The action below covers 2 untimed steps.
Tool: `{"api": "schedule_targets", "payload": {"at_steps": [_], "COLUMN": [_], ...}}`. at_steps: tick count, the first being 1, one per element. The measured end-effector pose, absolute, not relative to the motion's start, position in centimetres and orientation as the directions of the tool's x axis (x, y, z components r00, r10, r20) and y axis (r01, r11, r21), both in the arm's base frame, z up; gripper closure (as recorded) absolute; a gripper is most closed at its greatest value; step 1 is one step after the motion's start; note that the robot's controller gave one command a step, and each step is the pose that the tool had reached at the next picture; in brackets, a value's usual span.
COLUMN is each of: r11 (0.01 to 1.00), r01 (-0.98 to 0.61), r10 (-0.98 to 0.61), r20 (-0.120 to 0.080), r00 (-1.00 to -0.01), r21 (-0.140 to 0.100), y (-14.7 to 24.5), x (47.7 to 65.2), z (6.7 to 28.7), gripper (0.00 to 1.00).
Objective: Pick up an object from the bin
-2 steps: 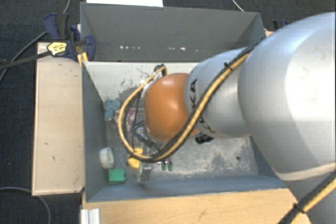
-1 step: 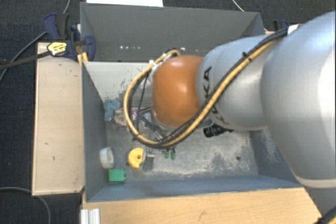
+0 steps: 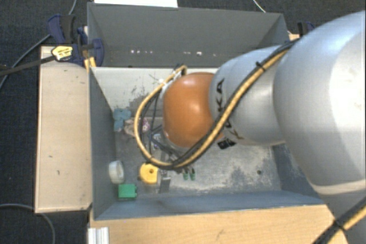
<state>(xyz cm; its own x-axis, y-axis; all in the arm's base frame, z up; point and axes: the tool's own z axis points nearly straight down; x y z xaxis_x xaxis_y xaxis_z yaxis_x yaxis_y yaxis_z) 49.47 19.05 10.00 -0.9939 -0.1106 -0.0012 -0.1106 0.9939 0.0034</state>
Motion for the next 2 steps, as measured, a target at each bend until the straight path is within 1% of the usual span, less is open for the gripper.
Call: {"api": "schedule_targets", "payload": {"at_steps": [1,2], "r11": [1.0,0.986], "r01": [-0.004,-0.169], "r10": [-0.004,-0.169], "r20": [-0.004,-0.005], "r00": [-1.0,-0.986], "r21": [0.003,0.004], "y": [18.84,18.29], "x": [49.69,50.23], "z": [6.98,7.04], "gripper": [0.0,1.0]}}
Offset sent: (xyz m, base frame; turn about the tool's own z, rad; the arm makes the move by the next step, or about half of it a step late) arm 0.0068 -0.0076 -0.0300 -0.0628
